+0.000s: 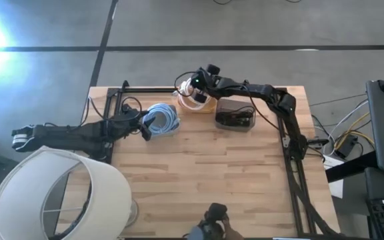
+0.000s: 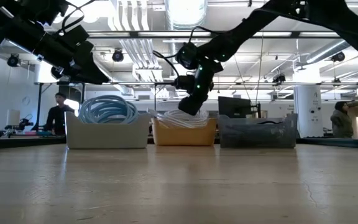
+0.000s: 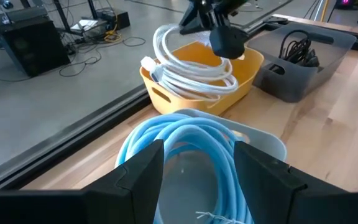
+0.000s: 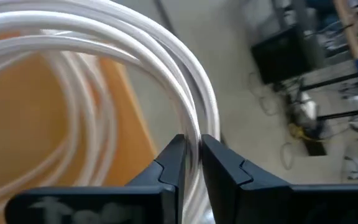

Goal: Pick & Place USB Port
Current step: Put the white hdmi cable into the yellow bin

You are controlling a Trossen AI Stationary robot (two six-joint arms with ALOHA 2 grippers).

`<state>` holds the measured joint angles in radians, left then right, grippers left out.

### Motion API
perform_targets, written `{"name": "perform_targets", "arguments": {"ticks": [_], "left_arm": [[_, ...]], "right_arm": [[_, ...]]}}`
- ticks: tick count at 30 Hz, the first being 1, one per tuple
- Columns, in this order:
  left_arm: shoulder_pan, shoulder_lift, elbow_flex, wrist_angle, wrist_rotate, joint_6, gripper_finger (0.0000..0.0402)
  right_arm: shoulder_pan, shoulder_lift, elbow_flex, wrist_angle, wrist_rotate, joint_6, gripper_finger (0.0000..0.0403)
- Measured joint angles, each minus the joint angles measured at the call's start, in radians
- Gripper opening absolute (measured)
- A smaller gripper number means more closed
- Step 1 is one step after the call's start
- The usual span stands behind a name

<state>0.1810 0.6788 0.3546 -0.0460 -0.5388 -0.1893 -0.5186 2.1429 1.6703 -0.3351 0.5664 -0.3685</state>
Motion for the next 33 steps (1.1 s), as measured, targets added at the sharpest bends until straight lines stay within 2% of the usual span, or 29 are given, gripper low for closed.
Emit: {"name": "perform_targets", "arguments": {"ticks": [6,13,18,23,28,33], "left_arm": [[0.000,0.000,0.000,0.000,0.007,-0.004,0.0199],[0.000,0.000,0.000,-0.002,0.024,-0.006,0.0199],[0.000,0.000,-0.010,-0.003,0.029,-0.022,0.0199],[0.000,0.000,-0.034,-0.015,0.031,-0.057,0.0199],[0.000,0.000,-0.054,-0.016,0.052,-0.090,0.0199],[0.000,0.000,-0.067,-0.016,0.060,-0.101,0.0199]], "right_arm": [[0.012,0.013,0.061,-0.088,-0.103,0.036,0.0084],[0.036,-0.023,0.071,-0.150,-0.228,0.054,0.0116],[0.057,-0.054,0.071,-0.281,-0.304,0.055,0.0115],[0.071,-0.075,0.067,-0.372,-0.559,0.047,0.0101],[0.079,-0.075,0.052,-0.371,-0.584,-0.022,0.0101],[0.085,-0.075,0.030,-0.377,-0.731,-0.035,0.0109]]}}
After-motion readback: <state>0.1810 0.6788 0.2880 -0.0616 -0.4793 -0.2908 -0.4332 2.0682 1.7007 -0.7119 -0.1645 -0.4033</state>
